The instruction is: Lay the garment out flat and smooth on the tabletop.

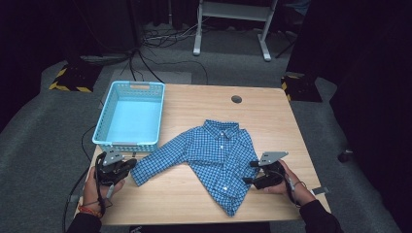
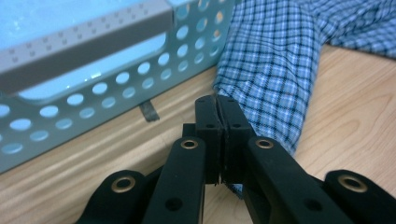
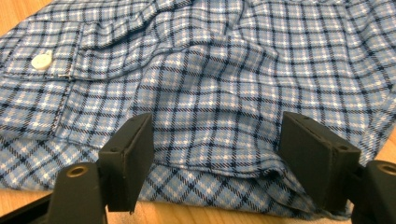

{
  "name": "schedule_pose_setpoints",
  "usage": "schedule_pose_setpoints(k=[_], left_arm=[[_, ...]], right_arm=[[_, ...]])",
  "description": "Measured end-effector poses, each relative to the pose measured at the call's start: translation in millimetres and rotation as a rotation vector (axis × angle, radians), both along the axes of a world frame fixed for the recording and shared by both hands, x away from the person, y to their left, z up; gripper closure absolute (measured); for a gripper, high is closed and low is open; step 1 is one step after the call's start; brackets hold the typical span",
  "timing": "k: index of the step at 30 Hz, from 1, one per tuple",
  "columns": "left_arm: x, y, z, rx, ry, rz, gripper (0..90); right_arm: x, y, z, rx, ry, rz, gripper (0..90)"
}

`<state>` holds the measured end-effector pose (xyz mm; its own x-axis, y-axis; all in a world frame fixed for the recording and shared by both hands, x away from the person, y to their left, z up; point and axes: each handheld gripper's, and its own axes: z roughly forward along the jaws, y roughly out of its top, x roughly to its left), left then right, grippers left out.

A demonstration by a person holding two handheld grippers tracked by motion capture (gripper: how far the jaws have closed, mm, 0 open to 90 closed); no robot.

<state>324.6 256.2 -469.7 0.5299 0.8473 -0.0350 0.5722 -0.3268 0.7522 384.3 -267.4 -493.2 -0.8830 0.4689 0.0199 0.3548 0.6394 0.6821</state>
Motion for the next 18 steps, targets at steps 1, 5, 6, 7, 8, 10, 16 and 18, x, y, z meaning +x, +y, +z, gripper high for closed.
schedule_pose_setpoints(k=[1, 5, 6, 7, 8, 10, 16, 18], left_arm=[[0.3, 1.5, -2.0, 0.010, 0.013, -0.003, 88.1], [1.0, 8.2, -10.3, 0.046, 0.050, 0.006, 87.9], [1.1, 9.8, -12.6, 0.043, 0.052, 0.007, 87.8], [0.8, 11.1, -14.0, 0.043, 0.057, 0.005, 87.8], [0.4, 11.1, -15.0, 0.051, 0.058, -0.001, 87.8], [-1.0, 10.5, -16.3, 0.067, 0.057, -0.009, 87.6], [-2.3, 14.1, -20.8, 0.086, 0.065, -0.009, 86.7], [-2.2, 14.6, -21.5, 0.098, 0.065, -0.011, 86.6]], right_arm=[[0.0, -0.2, 0.0, 0.000, 0.000, 0.001, 27.2], [0.1, -1.1, -0.3, 0.004, -0.002, 0.007, 27.2], [0.3, -1.6, -0.5, 0.006, -0.002, 0.010, 27.2], [0.1, -2.0, -0.5, 0.006, -0.001, 0.009, 27.1], [0.1, -2.2, -0.6, 0.006, -0.002, 0.010, 27.1], [0.1, -2.1, -0.5, 0.006, -0.001, 0.010, 27.2], [0.0, -2.1, -0.6, 0.007, -0.004, 0.011, 27.1], [0.3, -1.8, -0.6, 0.005, -0.006, 0.011, 27.0]])
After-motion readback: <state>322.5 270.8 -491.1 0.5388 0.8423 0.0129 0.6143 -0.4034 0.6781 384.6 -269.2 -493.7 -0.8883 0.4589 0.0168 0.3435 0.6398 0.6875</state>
